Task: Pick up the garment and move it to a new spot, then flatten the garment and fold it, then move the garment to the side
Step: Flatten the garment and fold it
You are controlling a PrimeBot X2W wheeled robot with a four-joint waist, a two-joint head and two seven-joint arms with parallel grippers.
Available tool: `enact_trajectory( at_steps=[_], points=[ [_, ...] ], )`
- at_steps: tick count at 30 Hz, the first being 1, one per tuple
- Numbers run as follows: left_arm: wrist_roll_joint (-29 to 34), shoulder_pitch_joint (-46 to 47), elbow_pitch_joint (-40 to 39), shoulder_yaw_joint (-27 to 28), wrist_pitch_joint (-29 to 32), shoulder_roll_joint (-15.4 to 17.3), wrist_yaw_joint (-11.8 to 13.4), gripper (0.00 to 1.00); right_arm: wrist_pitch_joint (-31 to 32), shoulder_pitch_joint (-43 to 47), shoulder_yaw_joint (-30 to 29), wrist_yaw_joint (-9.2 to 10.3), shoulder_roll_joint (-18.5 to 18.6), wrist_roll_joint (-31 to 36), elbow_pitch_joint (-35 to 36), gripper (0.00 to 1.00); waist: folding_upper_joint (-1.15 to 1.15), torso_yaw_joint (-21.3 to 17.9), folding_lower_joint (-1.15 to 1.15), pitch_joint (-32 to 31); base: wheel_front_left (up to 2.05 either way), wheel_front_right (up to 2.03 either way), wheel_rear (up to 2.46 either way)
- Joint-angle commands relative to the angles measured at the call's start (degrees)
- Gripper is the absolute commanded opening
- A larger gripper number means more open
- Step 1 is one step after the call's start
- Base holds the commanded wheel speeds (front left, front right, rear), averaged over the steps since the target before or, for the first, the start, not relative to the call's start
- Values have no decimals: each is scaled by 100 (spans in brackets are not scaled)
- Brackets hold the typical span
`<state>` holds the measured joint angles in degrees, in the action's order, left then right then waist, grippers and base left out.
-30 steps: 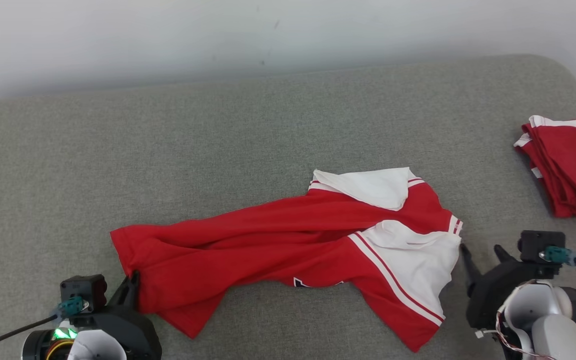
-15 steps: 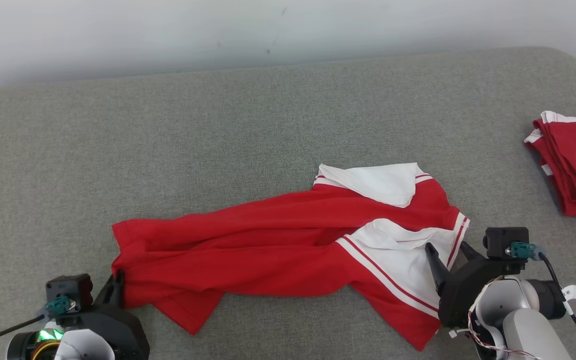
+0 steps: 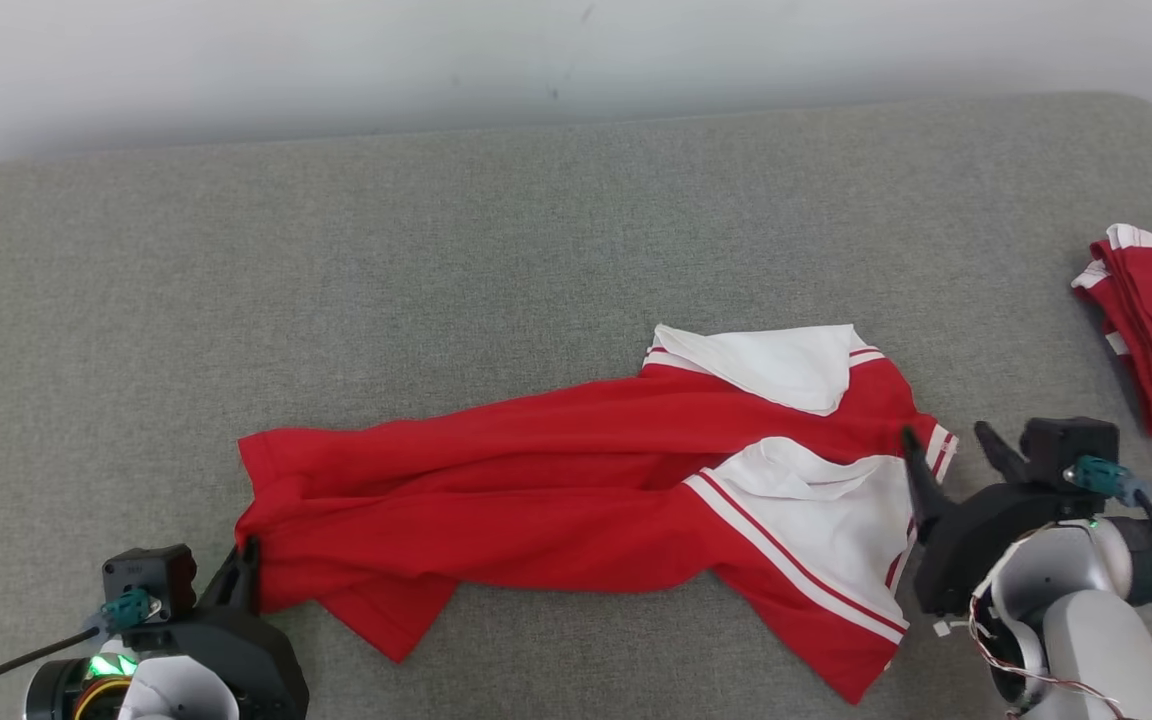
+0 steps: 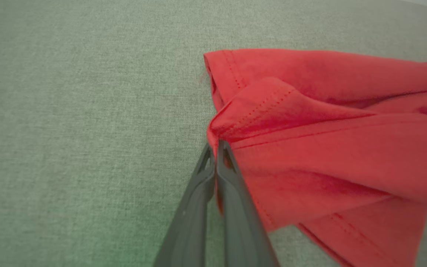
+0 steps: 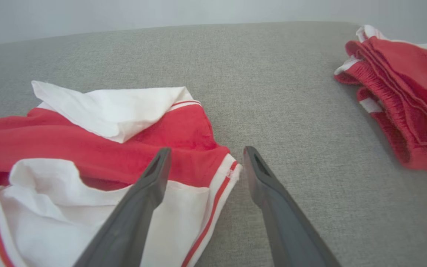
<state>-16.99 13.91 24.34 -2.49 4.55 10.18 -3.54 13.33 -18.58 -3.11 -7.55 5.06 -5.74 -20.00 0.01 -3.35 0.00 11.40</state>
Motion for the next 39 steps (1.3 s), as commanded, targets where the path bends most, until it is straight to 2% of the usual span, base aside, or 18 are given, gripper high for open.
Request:
enact_trajectory(
  at_steps=[1, 5, 11, 15, 21, 23, 26, 28, 29, 30, 31, 32, 39],
  points=[
    [-20, 23, 0, -3, -45, 24, 18, 0, -58, 122, -154, 16, -83, 178, 151, 100, -1, 19, 0, 9, 0, 0, 0],
    [-53, -6, 0, -19, -50, 14, 38, 0, 73, 208, -59, 16, -159, 76, 259, 100, -1, 22, 0, 16, 0, 0, 0],
    [-89, 68, 62, -64, -94, 30, 6, 0, 316, 139, -16, 16, -173, -99, -22, 100, -1, 48, 0, 48, 0, 0, 0],
    [-100, 94, 84, -95, -114, 50, -6, 0, 316, 88, -88, 16, -177, -147, -222, 100, -1, 79, 0, 74, 0, 0, 0],
    [-129, 102, 76, -100, -120, 100, 31, 0, 216, 8, 115, 16, -136, -271, -377, 100, -1, 75, 0, 116, 0, 0, 0],
    [-138, 112, 86, -115, -122, 100, 36, 0, 176, -17, 162, 16, -124, -306, -421, 95, -1, 75, 0, 123, 0, 0, 0],
    [-147, 126, 95, -139, -129, 96, 51, 0, 163, -41, 178, 16, -104, -321, -487, 65, -1, 82, 0, 125, 0, 0, 0],
    [-150, 130, 83, -156, -120, 94, 53, 0, 142, -39, 162, 16, -97, -326, -543, 59, -1, 87, 0, 122, 0, 0, 0],
    [-152, 128, 79, -157, -116, 101, 51, 0, 126, -47, 158, 16, -93, -330, -566, 46, -1, 88, 0, 120, 0, 0, 0],
    [-155, 125, 78, -158, -114, 112, 56, 0, 120, -61, 156, 16, -84, -331, -592, 39, -1, 88, 0, 118, 0, 0, 0],
    [-162, 119, 73, -158, -113, 119, 63, 0, 108, -79, 148, 16, -76, -328, -614, 13, -1, 87, 0, 116, 0, 0, 0],
    [-167, 110, 61, -161, -109, 121, 75, 0, 75, -96, 147, 16, -69, -319, -630, 0, -1, 86, 0, 113, 0, 0, 0],
    [-232, 136, -73, -127, -334, 127, 67, 0, -186, -116, 123, 16, -56, -349, -499, 0, -1, 86, 0, 28, 0, 0, 0]
  ],
)
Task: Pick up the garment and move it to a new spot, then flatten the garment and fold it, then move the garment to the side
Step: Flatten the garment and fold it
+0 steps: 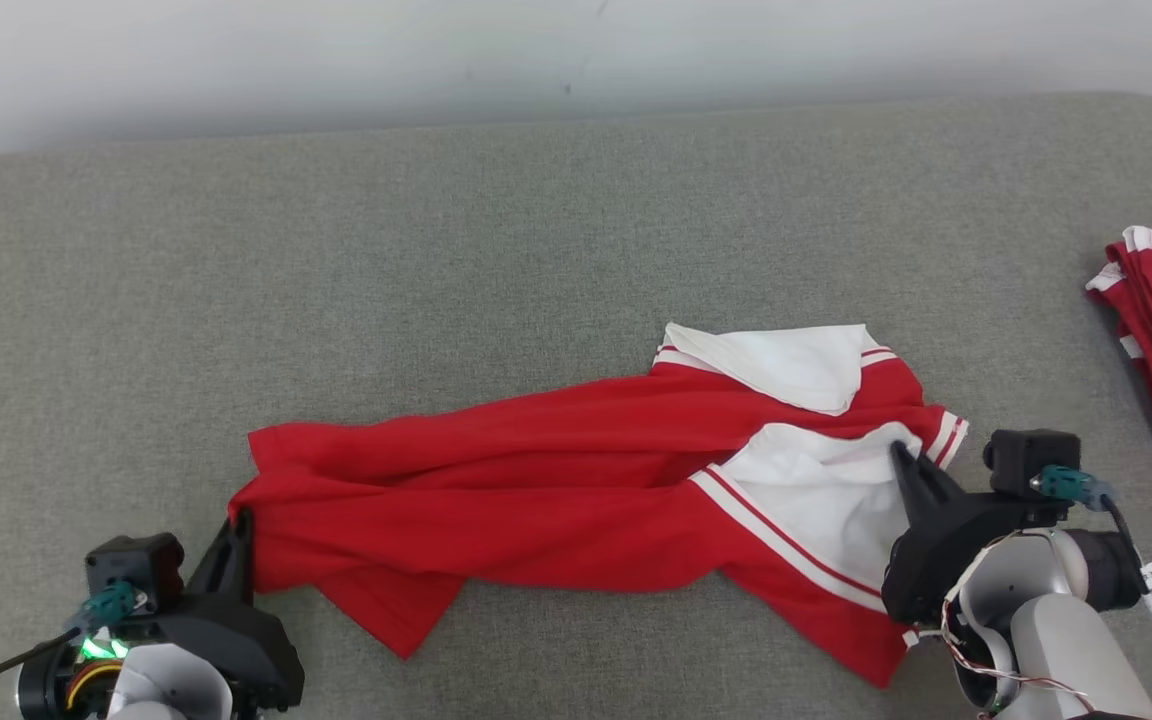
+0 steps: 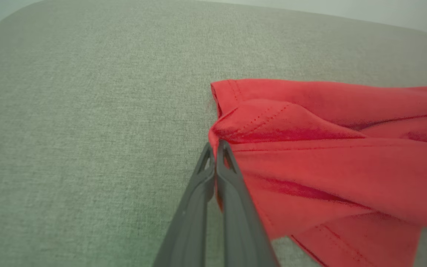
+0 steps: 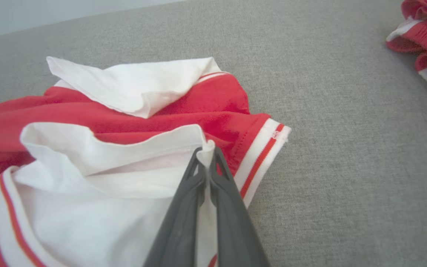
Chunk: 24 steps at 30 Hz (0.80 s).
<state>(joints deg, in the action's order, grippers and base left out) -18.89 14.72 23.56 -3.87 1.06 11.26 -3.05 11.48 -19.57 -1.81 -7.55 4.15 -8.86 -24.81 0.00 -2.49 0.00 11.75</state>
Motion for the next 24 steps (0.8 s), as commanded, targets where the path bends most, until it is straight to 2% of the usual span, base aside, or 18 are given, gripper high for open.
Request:
enact_trajectory(
  at_steps=[1, 5, 11, 16, 24],
  points=[
    [-74, 79, -31, 30, -38, 1, -15, 0, -58, -5, -24, 16, 39, -49, 53, 0, 0, 0, 0, -36, 0, 0, 0],
    [-325, 152, -277, 138, -174, -74, -99, 0, -148, 71, -72, 16, 79, -134, 427, 0, 0, -12, 0, -163, 0, 0, 0],
    [-392, 11, -826, 173, -18, 16, -60, 0, 51, 333, -178, 16, 155, -235, 995, 0, 0, -74, 0, -400, 0, 0, 0],
    [-704, -9, -1241, 258, 42, -60, -131, 0, 10, 362, -217, 16, 224, -350, 1487, 0, 0, -140, 0, -599, 0, 0, 0],
    [-1472, 732, -1872, 265, 582, 11, -329, 0, 26, -284, -3, 16, 805, -412, 2244, 0, 0, -225, 0, -907, 0, 0, 0]
  ],
)
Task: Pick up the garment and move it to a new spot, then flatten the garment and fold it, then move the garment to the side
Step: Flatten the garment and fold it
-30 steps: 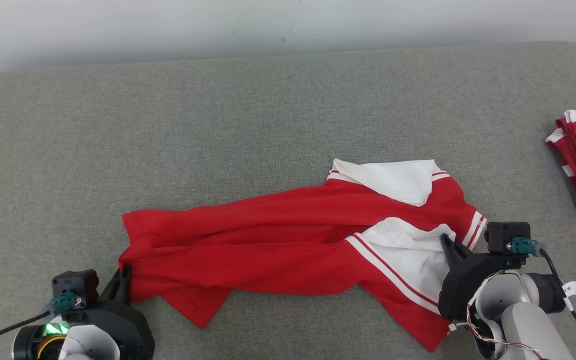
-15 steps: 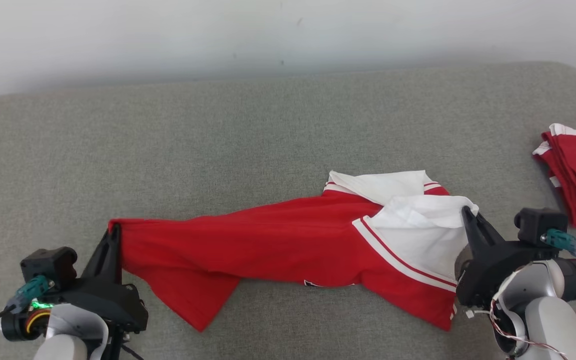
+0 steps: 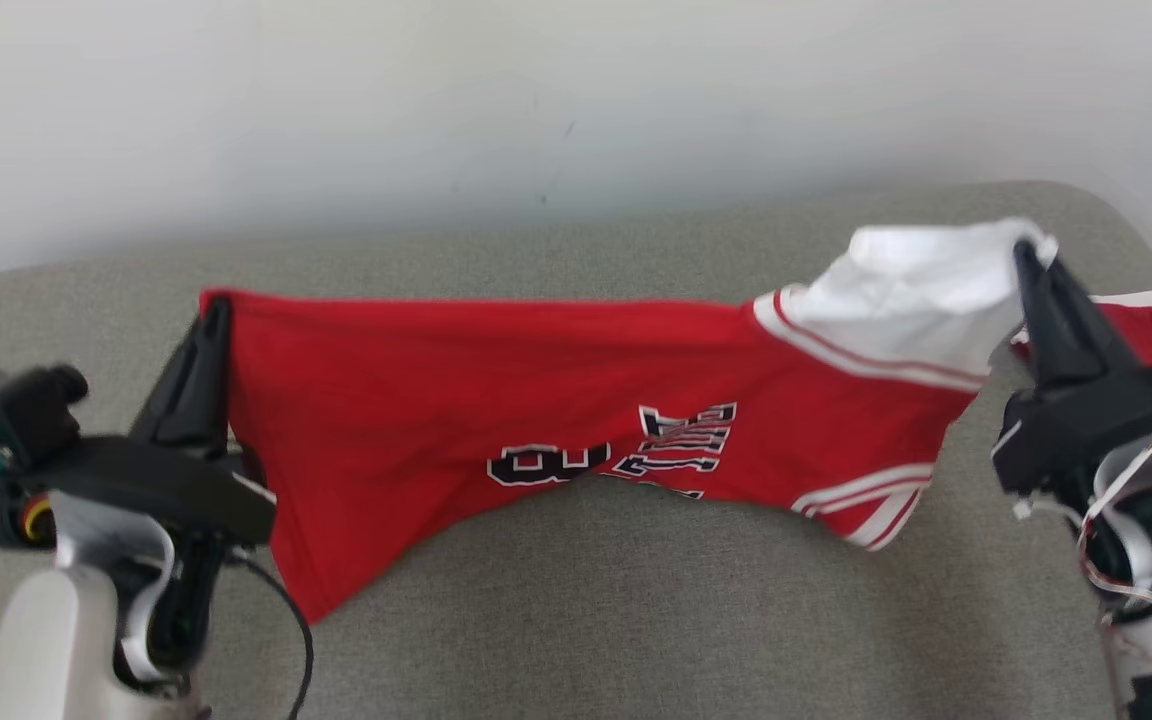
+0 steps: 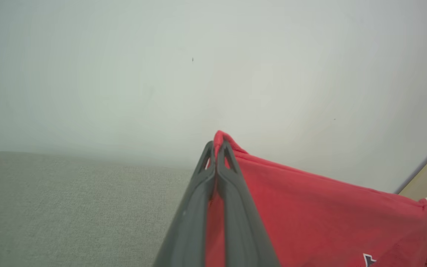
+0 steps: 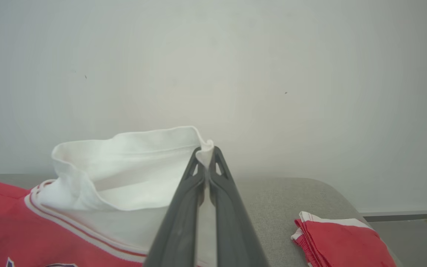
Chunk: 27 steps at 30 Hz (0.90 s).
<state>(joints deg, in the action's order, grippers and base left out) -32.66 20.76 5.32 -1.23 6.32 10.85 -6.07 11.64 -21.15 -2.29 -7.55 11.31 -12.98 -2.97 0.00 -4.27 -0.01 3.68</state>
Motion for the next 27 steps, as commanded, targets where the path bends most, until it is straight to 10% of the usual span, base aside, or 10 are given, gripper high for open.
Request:
enact_trajectory(
  at_steps=[1, 13, 27],
  points=[
    [-170, 254, -100, -12, 127, 60, -40, 0, 23, -252, 79, 16, 171, -17, 115, 0, 0, -59, 1, -127, 0, 0, 0],
    [-624, 1666, -33, -77, 622, 289, -94, 0, 255, -2042, 726, 16, 1336, -100, 393, 0, 0, -220, 1, -286, 0, 0, 0],
    [-507, 3135, 457, -85, 544, 301, 58, 0, -17, -3651, 1474, 16, 1836, -182, -410, 0, 0, -333, 1, 276, 0, 0, 0]
  ],
)
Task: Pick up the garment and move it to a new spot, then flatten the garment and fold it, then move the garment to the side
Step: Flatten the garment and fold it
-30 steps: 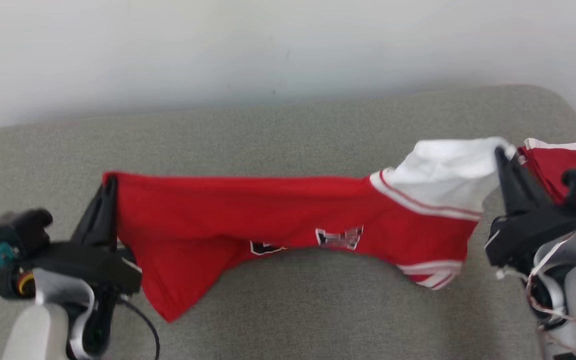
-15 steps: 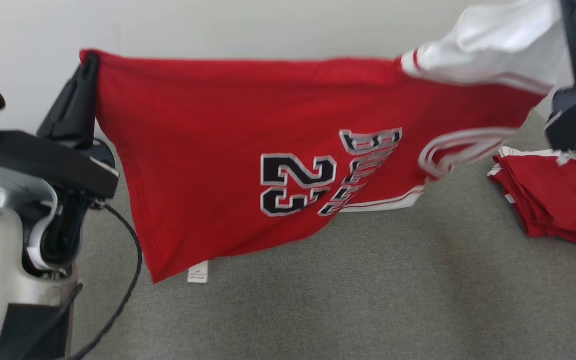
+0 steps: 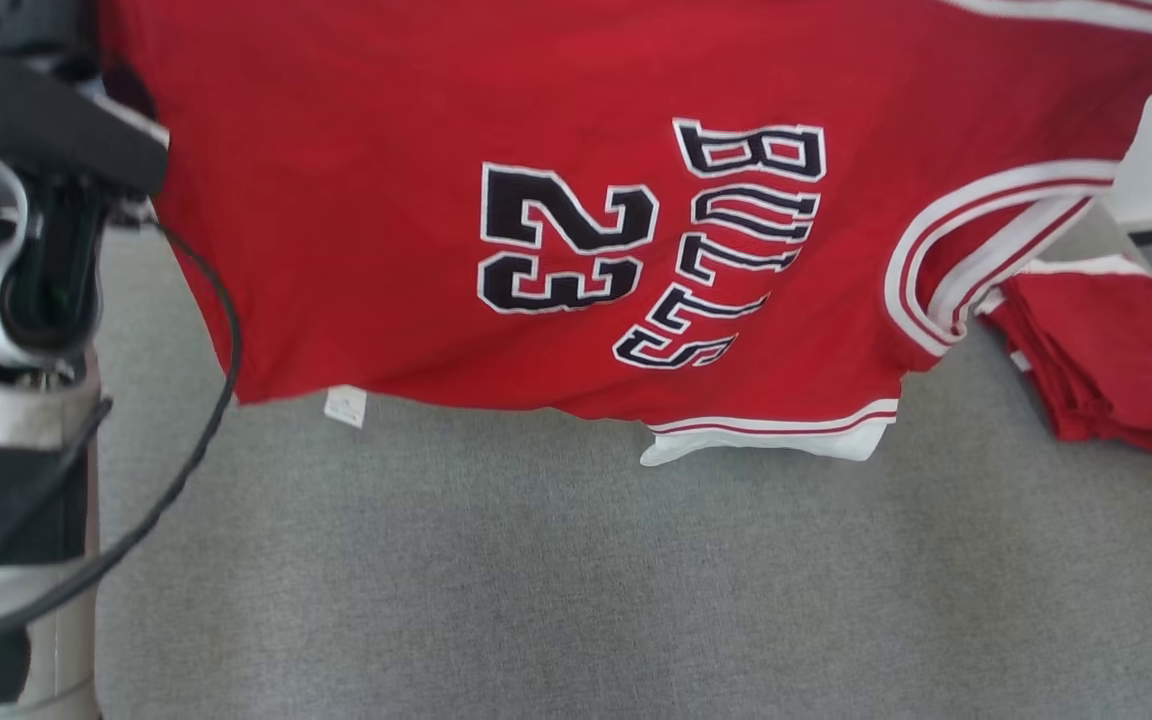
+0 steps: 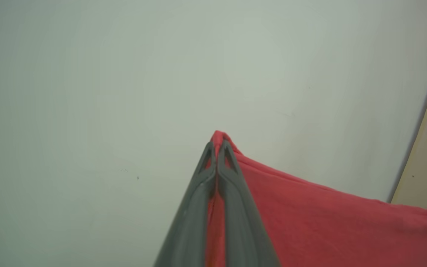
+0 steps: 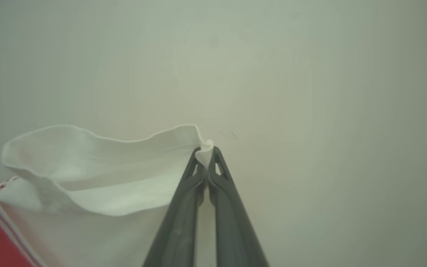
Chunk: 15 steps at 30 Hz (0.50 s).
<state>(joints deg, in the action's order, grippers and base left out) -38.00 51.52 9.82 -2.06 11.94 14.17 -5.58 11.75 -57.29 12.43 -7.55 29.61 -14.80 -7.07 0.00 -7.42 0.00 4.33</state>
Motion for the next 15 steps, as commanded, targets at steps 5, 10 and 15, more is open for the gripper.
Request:
enact_trajectory(
  at_steps=[5, 10, 15],
  points=[
    [185, 872, 228, -38, -48, -79, 216, 0, -179, -709, 261, 16, 47, 15, -356, 0, 0, -84, 0, 1127, 0, 0, 0],
    [358, 1632, 372, 3, -301, -62, 379, 0, -383, -1506, 402, 16, -108, 79, -695, 0, 0, -158, 0, 2027, 0, 0, 0],
    [667, 2427, 553, 113, -839, 62, 555, 0, -704, -2310, 146, 16, -410, 187, -1140, 0, 0, -246, 0, 2745, 0, 0, 0]
  ],
)
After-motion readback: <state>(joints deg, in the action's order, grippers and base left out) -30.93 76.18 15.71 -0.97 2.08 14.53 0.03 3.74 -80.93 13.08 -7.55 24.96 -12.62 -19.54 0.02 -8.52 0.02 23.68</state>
